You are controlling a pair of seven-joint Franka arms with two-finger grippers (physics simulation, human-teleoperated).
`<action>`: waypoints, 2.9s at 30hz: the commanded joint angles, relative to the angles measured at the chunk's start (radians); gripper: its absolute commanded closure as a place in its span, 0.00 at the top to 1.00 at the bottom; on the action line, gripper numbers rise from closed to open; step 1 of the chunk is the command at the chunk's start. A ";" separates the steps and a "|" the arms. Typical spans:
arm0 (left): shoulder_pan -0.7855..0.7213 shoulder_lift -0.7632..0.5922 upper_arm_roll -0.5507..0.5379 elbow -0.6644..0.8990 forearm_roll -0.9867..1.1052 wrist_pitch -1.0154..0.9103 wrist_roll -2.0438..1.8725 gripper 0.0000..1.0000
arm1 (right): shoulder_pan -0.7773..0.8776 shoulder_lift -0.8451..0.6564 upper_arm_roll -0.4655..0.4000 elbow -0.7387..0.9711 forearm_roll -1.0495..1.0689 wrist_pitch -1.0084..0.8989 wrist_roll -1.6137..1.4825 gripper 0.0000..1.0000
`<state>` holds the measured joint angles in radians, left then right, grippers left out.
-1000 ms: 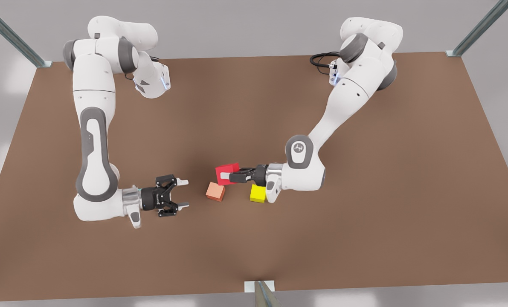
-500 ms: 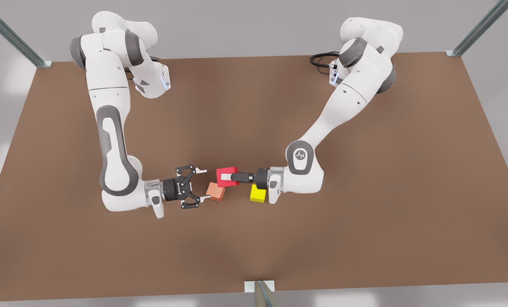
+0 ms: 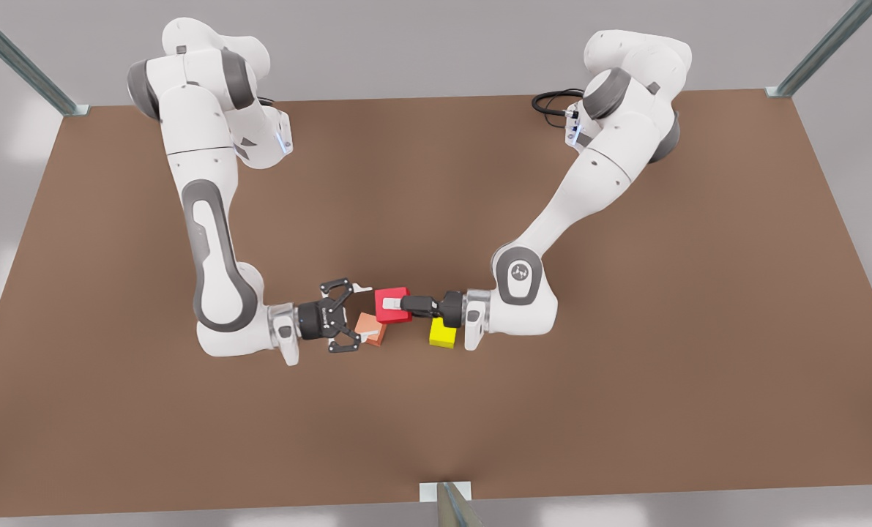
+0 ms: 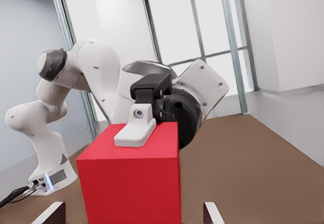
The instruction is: Pick up red wooden cube and pass to hand red wooden cube and place in blue wooden cube
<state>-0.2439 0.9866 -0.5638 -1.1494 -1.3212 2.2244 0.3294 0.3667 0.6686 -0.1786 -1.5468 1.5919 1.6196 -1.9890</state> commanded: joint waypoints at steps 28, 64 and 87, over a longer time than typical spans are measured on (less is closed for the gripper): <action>-0.005 0.006 -0.001 0.007 -0.013 -0.003 0.161 0.60 | 0.043 0.013 0.051 0.010 0.099 0.066 -0.148 0.62; 0.222 -0.704 0.432 -0.224 1.392 -1.000 -0.375 1.00 | -0.221 -0.066 -0.022 0.039 -1.469 0.281 1.303 0.62; 0.221 -0.695 0.432 -0.220 1.399 -0.997 -0.378 1.00 | -0.187 -0.101 -0.010 -0.214 -1.457 0.520 1.303 0.64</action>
<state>-0.0231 0.2924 -0.1321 -1.3712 0.0774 1.2306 0.0020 0.1795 0.5681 -0.1887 -1.7613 0.1396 2.1121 -0.9025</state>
